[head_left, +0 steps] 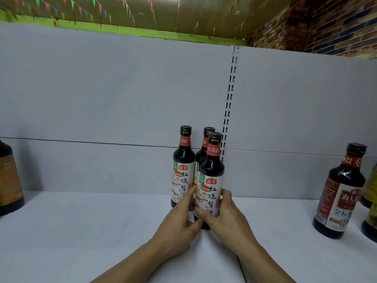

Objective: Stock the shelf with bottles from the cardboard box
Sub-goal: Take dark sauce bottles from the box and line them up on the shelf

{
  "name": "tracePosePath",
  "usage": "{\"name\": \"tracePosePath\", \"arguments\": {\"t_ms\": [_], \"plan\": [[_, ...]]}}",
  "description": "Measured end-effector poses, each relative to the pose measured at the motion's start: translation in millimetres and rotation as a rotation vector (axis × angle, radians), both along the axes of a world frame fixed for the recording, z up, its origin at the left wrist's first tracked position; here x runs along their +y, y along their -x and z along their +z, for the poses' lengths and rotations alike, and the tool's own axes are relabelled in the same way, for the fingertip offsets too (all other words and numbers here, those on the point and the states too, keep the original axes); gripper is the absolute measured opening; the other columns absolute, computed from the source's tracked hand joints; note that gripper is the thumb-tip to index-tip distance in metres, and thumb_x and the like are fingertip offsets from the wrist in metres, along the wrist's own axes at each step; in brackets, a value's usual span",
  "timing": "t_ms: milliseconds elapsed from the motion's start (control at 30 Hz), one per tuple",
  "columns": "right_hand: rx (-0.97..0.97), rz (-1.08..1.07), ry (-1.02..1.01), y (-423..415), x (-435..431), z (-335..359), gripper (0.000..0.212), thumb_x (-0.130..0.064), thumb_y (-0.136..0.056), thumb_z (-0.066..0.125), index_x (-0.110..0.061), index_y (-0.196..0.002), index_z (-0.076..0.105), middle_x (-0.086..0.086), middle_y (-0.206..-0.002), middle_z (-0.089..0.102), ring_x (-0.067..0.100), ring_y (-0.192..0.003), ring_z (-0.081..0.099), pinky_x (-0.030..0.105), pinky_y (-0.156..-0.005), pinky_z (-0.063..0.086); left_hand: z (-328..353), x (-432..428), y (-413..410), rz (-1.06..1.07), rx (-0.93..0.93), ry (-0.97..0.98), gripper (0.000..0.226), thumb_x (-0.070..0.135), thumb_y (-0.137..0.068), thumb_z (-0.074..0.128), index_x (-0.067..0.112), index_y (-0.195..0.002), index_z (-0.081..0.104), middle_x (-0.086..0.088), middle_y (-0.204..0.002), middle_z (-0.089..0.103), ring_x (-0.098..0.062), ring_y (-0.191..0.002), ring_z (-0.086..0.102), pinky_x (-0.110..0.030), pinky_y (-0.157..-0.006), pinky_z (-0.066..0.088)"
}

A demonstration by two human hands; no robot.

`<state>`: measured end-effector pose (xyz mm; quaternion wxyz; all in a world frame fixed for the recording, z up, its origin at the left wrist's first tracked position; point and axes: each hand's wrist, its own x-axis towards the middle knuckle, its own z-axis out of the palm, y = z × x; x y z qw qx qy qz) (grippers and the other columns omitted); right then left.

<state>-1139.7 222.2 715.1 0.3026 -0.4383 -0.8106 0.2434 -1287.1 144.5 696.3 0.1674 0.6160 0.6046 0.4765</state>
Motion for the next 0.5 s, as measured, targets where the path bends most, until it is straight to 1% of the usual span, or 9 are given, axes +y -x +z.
{"name": "tracePosePath", "arguments": {"t_ms": [33,67,133,167,233,267,367,433,500], "plan": [[0.012,-0.003,-0.008,-1,-1,1,0.069,-0.063,-0.085,0.068,-0.033,-0.135,0.030,-0.012,-0.133,0.057,0.013,-0.115,0.061,0.034,-0.088,0.055,2,-1,1,0.014,0.007,-0.002,0.080,0.028,-0.095,0.063,0.055,-0.155,0.019,0.034,-0.143,0.051,0.010,-0.132,0.050,-0.029,-0.108,0.053],[0.026,-0.013,-0.024,-2,-2,2,0.068,-0.062,-0.085,0.069,-0.033,-0.133,0.030,-0.012,-0.132,0.056,0.012,-0.115,0.060,0.032,-0.087,0.054,4,-2,1,0.032,0.020,-0.005,0.078,0.032,-0.094,0.063,0.063,-0.151,0.018,0.037,-0.139,0.052,0.012,-0.129,0.051,-0.026,-0.104,0.054],[0.050,-0.051,-0.086,-5,-6,6,0.060,-0.062,-0.084,0.069,-0.035,-0.120,0.029,-0.013,-0.123,0.053,0.011,-0.111,0.057,0.029,-0.082,0.051,11,-4,4,0.065,0.049,-0.009,0.076,0.036,-0.094,0.064,0.078,-0.137,0.018,0.048,-0.127,0.053,0.017,-0.123,0.053,-0.012,-0.094,0.053],[0.051,-0.071,-0.123,-7,-8,9,0.057,-0.063,-0.084,0.067,-0.035,-0.114,0.028,-0.013,-0.117,0.051,0.011,-0.108,0.056,0.028,-0.079,0.049,14,-4,6,0.089,0.062,-0.013,0.075,0.035,-0.095,0.066,0.075,-0.139,0.020,0.047,-0.126,0.054,0.016,-0.122,0.055,-0.008,-0.091,0.051],[0.039,-0.091,-0.184,-11,-14,15,0.050,-0.064,-0.087,0.063,-0.033,-0.106,0.028,-0.014,-0.109,0.048,0.010,-0.101,0.055,0.028,-0.074,0.049,20,-4,10,0.142,0.073,-0.022,0.075,0.034,-0.097,0.068,0.052,-0.155,0.023,0.032,-0.136,0.055,0.004,-0.123,0.060,-0.012,-0.094,0.050],[0.036,-0.090,-0.200,-12,-17,17,0.046,-0.063,-0.089,0.061,-0.031,-0.104,0.030,-0.015,-0.106,0.048,0.011,-0.098,0.056,0.029,-0.073,0.050,24,-6,11,0.162,0.068,-0.029,0.075,0.036,-0.097,0.068,0.044,-0.157,0.024,0.025,-0.138,0.056,0.003,-0.121,0.061,-0.014,-0.094,0.050],[0.028,-0.051,-0.217,-12,-29,24,0.030,-0.054,-0.096,0.057,-0.030,-0.098,0.040,-0.014,-0.100,0.054,0.007,-0.089,0.059,0.032,-0.073,0.054,36,-15,14,0.194,0.043,-0.064,0.070,0.044,-0.097,0.067,0.046,-0.153,0.026,0.028,-0.123,0.058,0.016,-0.107,0.059,-0.007,-0.081,0.050],[0.047,-0.005,-0.237,-8,-39,29,0.019,-0.047,-0.098,0.058,-0.032,-0.096,0.047,-0.015,-0.098,0.057,0.001,-0.086,0.058,0.026,-0.070,0.052,45,-25,15,0.213,0.023,-0.087,0.066,0.042,-0.097,0.066,0.047,-0.151,0.029,0.029,-0.118,0.058,0.018,-0.104,0.057,-0.005,-0.073,0.049],[0.079,0.062,-0.256,1,-50,37,0.013,-0.043,-0.098,0.059,-0.033,-0.094,0.051,-0.016,-0.098,0.058,-0.002,-0.084,0.058,0.020,-0.068,0.049,52,-38,17,0.238,-0.001,-0.112,0.061,0.039,-0.098,0.065,0.047,-0.149,0.033,0.026,-0.121,0.059,0.016,-0.104,0.058,-0.005,-0.072,0.050]]}}
